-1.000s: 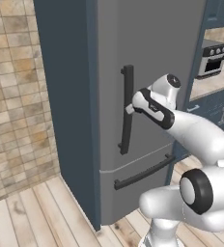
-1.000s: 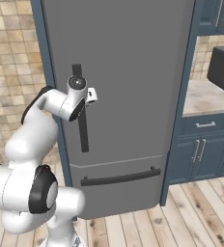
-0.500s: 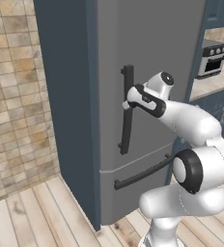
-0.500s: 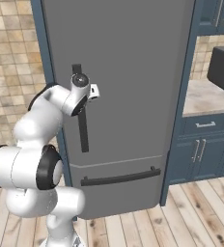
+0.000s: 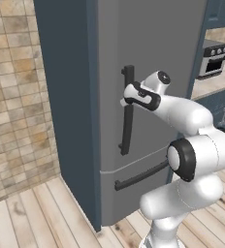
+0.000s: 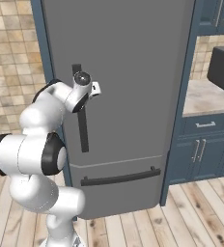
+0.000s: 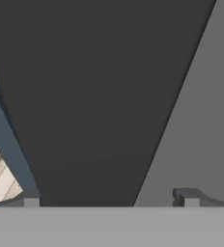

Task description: Retrieve the tangerine and pear from the fridge and place them into the bowl on the dining table.

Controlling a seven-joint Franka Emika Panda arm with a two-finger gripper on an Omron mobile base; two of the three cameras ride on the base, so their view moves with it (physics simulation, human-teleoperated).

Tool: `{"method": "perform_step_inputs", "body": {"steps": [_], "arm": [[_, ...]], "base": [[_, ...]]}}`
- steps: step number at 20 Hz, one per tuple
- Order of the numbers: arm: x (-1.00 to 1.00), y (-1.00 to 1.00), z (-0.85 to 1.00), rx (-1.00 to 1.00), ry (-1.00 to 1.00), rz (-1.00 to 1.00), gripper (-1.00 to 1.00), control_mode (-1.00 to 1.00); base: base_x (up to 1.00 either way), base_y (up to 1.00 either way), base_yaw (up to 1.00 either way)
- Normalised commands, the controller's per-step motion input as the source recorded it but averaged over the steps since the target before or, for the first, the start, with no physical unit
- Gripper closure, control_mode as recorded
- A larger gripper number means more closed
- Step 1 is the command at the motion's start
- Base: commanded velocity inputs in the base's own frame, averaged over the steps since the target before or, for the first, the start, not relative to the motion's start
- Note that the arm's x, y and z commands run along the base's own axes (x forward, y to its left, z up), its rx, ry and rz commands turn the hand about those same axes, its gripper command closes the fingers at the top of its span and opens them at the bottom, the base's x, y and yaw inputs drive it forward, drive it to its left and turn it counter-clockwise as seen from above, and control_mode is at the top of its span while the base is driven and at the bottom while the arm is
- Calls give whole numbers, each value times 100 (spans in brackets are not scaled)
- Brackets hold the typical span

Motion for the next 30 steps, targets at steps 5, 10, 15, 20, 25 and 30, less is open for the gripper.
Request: {"method": "perform_step_inputs", "body": {"steps": [5,10,15,20,25,30], "arm": [[18,10,-21,0,-12,0,-100,-100],[20,13,-29,0,-13,0,-100,-100],[28,3,-22,0,-4,0,-100,-100],[32,0,-10,0,0,0,100,-100],[5,0,0,0,0,0,100,-100],[-40,-15,2,0,0,-1,100,-100]], "base": [[0,0,0],[0,0,0],[0,0,0],[0,0,0],[0,0,0],[0,0,0]]}}
